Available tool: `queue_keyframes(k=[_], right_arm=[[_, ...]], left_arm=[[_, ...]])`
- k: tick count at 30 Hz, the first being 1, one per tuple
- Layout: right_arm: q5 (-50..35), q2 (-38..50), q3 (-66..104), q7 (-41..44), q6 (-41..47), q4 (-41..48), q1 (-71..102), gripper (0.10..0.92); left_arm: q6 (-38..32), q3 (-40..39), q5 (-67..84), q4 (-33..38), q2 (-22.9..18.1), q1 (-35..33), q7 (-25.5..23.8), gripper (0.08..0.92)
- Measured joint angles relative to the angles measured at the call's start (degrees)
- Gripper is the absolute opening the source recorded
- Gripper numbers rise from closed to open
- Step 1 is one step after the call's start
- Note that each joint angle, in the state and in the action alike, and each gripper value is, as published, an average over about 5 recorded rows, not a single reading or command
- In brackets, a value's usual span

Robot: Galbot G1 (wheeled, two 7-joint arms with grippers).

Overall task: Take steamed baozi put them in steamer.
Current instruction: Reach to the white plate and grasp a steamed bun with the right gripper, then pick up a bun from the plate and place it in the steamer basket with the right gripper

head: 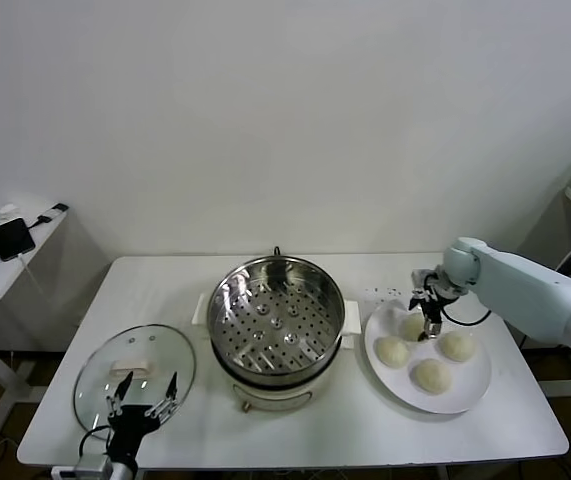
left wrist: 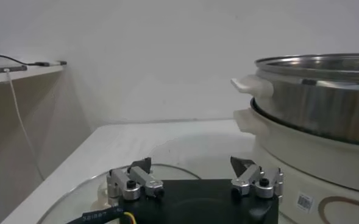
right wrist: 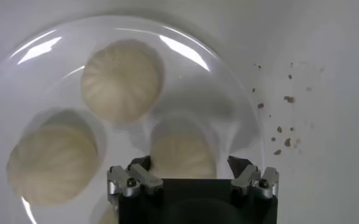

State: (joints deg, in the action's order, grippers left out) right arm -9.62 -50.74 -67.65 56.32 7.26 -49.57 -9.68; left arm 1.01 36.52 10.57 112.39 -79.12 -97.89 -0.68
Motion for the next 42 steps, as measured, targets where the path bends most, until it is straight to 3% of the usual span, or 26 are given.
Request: queue_keyframes(k=[22,31,42], right_arm=[[-0.09,2.83,-2.20,-1.02,1.81,-3.79,-1.40,0.818],[0.01,3.15,-1.02,-1.44,1.54,-4.43,-0.61,0.679],[-3.99,5.50,-7.55,0.91,-0.19,-10.12,-10.46,0.678]], left_arm=[[0.02,-1.37,-0.93,0.40,-0.11,-0.11,0.15,0.823],[-0.05,-1.10,-1.11,0.32,0.01,-0.23,0.33,0.823],[-0.12,-1.10,-1.23,1.28,0.12,-0.72,0.46,0.823]])
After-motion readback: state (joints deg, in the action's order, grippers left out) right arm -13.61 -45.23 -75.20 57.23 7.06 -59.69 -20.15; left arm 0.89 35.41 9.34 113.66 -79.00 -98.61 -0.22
